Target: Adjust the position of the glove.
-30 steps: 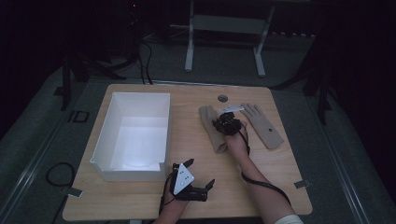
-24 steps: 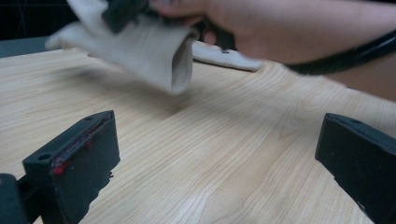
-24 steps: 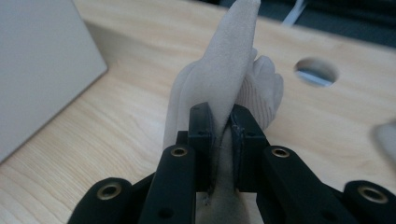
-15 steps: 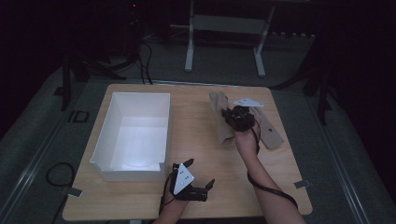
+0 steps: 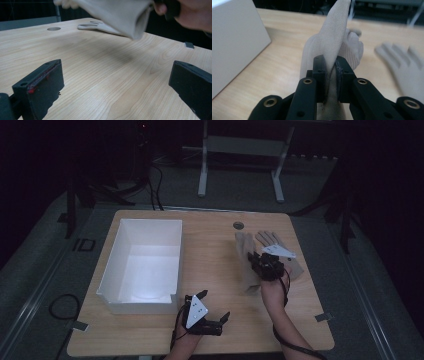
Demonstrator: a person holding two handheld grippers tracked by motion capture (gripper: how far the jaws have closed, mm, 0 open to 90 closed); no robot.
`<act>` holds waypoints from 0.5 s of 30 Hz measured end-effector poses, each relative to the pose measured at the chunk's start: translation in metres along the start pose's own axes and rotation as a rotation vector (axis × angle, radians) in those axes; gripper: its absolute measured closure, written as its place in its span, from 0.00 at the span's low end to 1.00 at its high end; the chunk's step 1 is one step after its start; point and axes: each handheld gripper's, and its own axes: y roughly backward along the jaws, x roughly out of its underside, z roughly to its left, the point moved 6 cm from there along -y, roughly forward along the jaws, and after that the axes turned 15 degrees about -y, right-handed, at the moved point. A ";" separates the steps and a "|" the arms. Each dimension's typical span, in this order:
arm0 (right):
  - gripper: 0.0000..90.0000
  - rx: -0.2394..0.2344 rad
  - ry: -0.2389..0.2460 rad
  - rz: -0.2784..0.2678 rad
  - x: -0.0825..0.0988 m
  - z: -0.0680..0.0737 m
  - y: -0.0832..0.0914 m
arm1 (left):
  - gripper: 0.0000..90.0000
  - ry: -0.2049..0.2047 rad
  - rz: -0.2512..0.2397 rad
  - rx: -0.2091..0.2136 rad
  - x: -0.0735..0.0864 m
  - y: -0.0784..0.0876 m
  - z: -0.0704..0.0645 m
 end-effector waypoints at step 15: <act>0.72 0.047 -0.071 0.188 0.087 -0.017 -0.027 | 0.00 -0.001 -0.005 0.009 0.000 0.000 -0.001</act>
